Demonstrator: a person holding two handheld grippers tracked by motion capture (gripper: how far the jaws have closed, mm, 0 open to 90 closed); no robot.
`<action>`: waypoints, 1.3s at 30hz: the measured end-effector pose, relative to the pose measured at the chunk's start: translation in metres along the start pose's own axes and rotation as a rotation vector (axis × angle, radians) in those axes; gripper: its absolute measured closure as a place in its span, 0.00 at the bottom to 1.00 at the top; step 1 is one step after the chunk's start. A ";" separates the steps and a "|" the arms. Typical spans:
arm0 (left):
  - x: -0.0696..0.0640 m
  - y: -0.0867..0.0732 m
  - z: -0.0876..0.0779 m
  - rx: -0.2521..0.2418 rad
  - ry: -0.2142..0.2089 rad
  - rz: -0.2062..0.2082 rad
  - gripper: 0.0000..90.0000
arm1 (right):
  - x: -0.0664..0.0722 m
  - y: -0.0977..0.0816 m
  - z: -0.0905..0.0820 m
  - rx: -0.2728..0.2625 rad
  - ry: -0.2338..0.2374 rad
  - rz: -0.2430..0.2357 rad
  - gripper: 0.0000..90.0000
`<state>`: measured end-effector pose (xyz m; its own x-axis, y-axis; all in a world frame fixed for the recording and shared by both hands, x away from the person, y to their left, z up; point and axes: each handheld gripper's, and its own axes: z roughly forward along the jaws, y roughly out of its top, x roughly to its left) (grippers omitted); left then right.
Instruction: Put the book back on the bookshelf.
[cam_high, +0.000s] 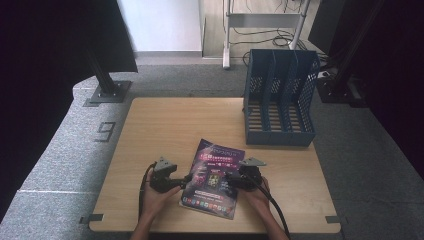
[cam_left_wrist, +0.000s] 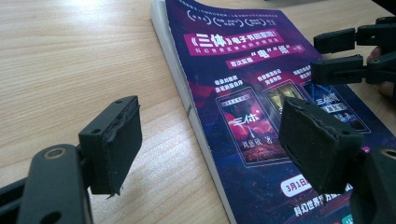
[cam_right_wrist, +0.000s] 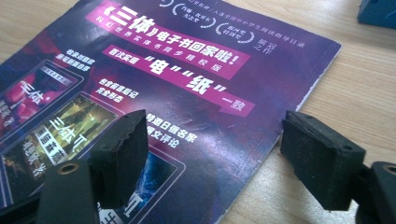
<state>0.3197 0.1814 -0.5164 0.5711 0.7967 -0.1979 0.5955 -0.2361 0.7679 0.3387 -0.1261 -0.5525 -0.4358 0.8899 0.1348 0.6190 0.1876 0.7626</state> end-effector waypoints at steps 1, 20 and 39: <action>0.000 0.000 0.000 -0.001 0.001 0.000 0.24 | 0.000 0.000 0.000 0.001 0.002 0.001 0.26; -0.008 0.011 0.009 -0.001 -0.012 0.010 0.24 | -0.002 -0.001 -0.003 0.003 0.005 -0.012 0.32; -0.027 0.020 0.060 0.102 0.019 0.089 0.23 | -0.002 -0.003 -0.003 -0.009 0.003 -0.014 0.32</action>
<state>0.3502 0.1222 -0.5319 0.6140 0.7802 -0.1195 0.5976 -0.3607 0.7161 0.3360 -0.1294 -0.5532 -0.4463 0.8859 0.1265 0.6071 0.1959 0.7701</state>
